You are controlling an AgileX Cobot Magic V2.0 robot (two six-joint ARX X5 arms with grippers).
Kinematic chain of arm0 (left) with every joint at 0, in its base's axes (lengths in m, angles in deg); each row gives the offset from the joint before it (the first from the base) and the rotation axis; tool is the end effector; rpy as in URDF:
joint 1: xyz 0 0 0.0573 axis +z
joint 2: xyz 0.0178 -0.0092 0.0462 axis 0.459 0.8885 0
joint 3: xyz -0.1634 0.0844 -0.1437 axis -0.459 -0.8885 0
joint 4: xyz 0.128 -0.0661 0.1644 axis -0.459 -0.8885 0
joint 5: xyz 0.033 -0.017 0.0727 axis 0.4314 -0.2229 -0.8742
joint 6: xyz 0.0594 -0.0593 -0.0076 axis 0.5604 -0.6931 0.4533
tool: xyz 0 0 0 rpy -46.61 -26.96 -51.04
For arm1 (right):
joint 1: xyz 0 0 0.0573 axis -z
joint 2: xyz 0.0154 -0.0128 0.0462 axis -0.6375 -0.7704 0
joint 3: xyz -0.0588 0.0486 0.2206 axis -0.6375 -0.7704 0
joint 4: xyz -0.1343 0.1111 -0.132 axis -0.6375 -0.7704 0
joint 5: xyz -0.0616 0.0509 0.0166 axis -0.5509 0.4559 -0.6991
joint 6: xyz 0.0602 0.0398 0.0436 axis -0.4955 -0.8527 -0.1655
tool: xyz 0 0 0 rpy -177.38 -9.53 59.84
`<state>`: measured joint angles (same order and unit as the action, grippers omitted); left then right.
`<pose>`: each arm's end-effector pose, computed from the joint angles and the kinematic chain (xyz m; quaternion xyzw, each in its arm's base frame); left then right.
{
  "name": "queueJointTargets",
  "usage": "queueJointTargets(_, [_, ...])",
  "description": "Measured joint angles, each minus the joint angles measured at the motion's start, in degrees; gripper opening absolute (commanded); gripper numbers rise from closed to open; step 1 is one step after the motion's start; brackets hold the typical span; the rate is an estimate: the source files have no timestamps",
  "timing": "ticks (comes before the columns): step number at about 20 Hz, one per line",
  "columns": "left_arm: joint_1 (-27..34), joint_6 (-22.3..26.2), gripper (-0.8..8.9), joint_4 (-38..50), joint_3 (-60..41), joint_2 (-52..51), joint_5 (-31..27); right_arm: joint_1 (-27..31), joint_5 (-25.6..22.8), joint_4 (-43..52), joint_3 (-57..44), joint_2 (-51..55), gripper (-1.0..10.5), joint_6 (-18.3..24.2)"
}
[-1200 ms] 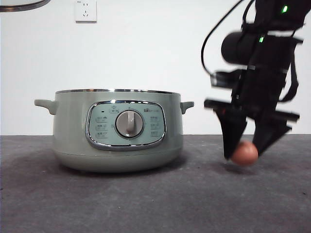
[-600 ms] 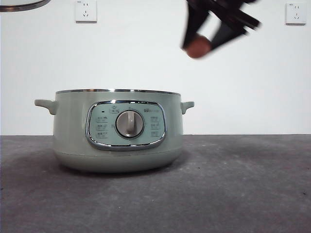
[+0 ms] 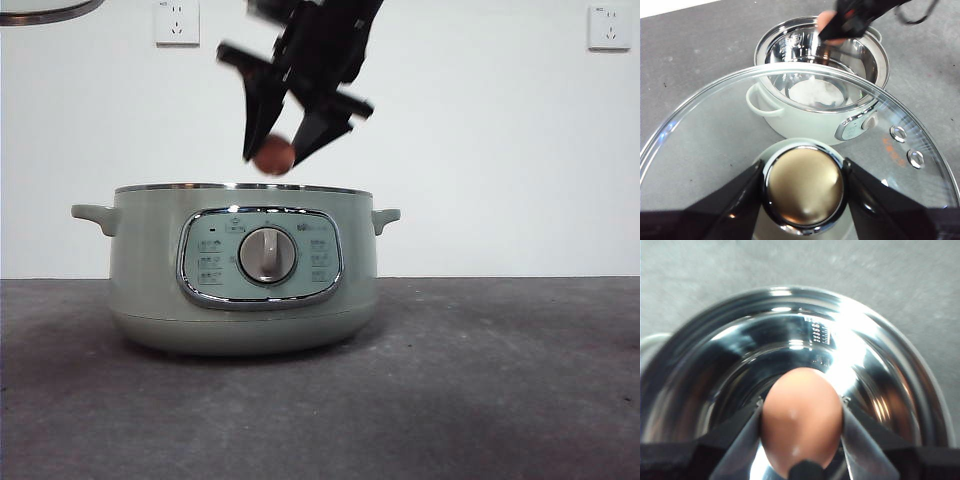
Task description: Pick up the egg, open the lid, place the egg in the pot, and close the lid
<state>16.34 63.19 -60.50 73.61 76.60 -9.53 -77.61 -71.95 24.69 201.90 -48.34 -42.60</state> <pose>0.0987 -0.0335 0.3282 0.0421 0.2870 -0.1996 0.9359 0.3455 0.2770 0.2458 -0.1126 0.3861 0.3319 0.8533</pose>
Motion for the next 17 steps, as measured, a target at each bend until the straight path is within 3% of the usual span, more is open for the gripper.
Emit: queueJointTargets(17, [0.0,0.0,-0.08,0.0,0.0,0.0,0.3,-3.2,-2.7,-3.4,1.1,-10.6,-0.1,3.2])
